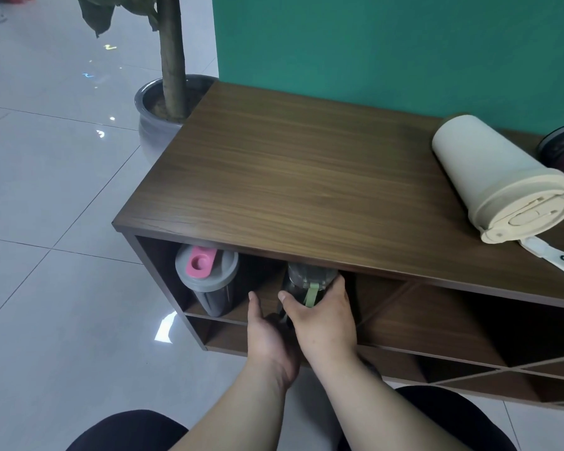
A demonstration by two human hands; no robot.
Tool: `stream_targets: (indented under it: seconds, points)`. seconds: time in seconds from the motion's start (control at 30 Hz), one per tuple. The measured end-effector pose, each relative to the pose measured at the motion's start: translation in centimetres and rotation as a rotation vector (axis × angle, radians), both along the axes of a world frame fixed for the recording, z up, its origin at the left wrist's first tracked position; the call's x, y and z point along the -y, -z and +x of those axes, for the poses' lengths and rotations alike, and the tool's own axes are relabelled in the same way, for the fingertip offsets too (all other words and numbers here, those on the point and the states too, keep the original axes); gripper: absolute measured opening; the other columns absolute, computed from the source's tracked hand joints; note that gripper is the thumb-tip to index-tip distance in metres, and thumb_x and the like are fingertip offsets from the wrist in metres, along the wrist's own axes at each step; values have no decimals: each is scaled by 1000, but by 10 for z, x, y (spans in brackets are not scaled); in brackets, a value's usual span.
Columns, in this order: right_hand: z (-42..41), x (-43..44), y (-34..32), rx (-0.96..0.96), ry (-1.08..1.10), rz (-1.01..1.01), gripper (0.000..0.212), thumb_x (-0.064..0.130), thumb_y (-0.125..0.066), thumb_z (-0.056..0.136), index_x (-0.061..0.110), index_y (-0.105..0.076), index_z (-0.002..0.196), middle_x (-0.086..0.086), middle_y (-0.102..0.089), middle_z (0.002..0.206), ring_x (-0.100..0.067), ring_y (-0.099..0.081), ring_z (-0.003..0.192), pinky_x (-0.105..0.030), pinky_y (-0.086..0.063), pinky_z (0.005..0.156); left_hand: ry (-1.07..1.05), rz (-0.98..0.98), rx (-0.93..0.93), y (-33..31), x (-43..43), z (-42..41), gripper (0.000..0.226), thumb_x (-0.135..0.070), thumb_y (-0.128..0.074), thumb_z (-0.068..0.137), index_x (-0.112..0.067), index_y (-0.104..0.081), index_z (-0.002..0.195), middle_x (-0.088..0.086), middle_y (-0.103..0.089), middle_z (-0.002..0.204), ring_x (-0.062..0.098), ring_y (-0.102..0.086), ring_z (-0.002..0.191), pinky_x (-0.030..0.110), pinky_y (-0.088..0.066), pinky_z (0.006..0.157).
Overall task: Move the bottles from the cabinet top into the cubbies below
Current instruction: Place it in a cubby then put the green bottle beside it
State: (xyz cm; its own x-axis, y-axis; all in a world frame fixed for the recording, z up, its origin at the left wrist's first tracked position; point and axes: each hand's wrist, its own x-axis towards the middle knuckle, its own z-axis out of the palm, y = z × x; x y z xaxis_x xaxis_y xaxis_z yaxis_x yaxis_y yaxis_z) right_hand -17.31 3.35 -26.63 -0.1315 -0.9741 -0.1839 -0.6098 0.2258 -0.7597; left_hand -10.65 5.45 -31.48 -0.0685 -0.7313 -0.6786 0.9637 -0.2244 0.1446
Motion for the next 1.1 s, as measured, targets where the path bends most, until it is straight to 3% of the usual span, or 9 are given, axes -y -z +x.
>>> stream_targets:
  seconds: [0.33,0.43,0.67,0.77,0.87,0.9,1.0,1.03,1.1]
  points:
    - [-2,2,0,-5,-9,44,66,45,-84,69,24,-50,122,2,-68,120,-25,-70,106,-34,-56,81,10,12,43,5,2,1,91,-76,-50,87,-4,-59,141,26,-67,136,43,-62,128,54,-50,103]
    - [-3,2,-2,-2,-17,78,65,42,-84,70,24,-49,121,3,-67,119,-25,-70,103,-31,-51,73,18,1,55,6,1,1,91,-76,-50,86,-4,-59,141,27,-67,136,44,-62,128,55,-45,111]
    - [-5,-3,-2,38,-63,137,83,32,-88,63,31,-43,133,7,-62,127,-22,-69,107,-28,-50,71,75,15,102,0,-4,2,93,-78,-44,88,-1,-60,138,29,-69,132,44,-63,126,55,-41,114]
    - [-11,-11,-3,17,-107,156,102,28,-84,62,37,-30,148,5,-56,140,-22,-64,121,-36,-56,89,111,34,152,-8,-8,3,94,-77,-41,89,2,-60,138,31,-69,130,43,-63,126,54,-38,117]
    - [-24,-24,-14,-35,-139,177,111,14,-72,72,38,-10,160,3,-38,160,-25,-51,138,-39,-50,107,115,98,161,-13,-12,1,97,-79,-44,86,2,-60,138,31,-68,131,43,-63,126,55,-38,118]
    - [-31,-28,-18,-36,-135,175,108,10,-69,74,36,-10,161,3,-33,163,-26,-48,140,-38,-48,109,115,136,180,-17,-15,-1,96,-79,-44,86,3,-62,134,31,-69,128,42,-65,122,55,-42,114]
    - [-55,-41,-31,-17,-108,169,85,10,-62,80,30,-31,157,3,-42,158,-22,-50,139,-33,-43,110,161,187,360,-33,-25,-10,77,-69,-37,98,2,-65,111,28,-71,100,36,-68,93,47,-55,78]
    - [-63,-45,-37,-7,-102,157,74,10,-61,82,28,-41,151,3,-50,152,-19,-54,133,-31,-44,108,197,180,402,-42,-30,-13,69,-63,-36,101,-2,-65,113,30,-71,97,33,-67,90,46,-55,78]
    - [-80,-53,-56,50,-54,98,51,10,-61,87,26,-58,135,5,-66,133,-13,-62,117,-24,-46,95,228,135,391,-52,-39,-19,62,-57,-35,104,-7,-65,129,37,-70,111,27,-65,96,48,-57,92]
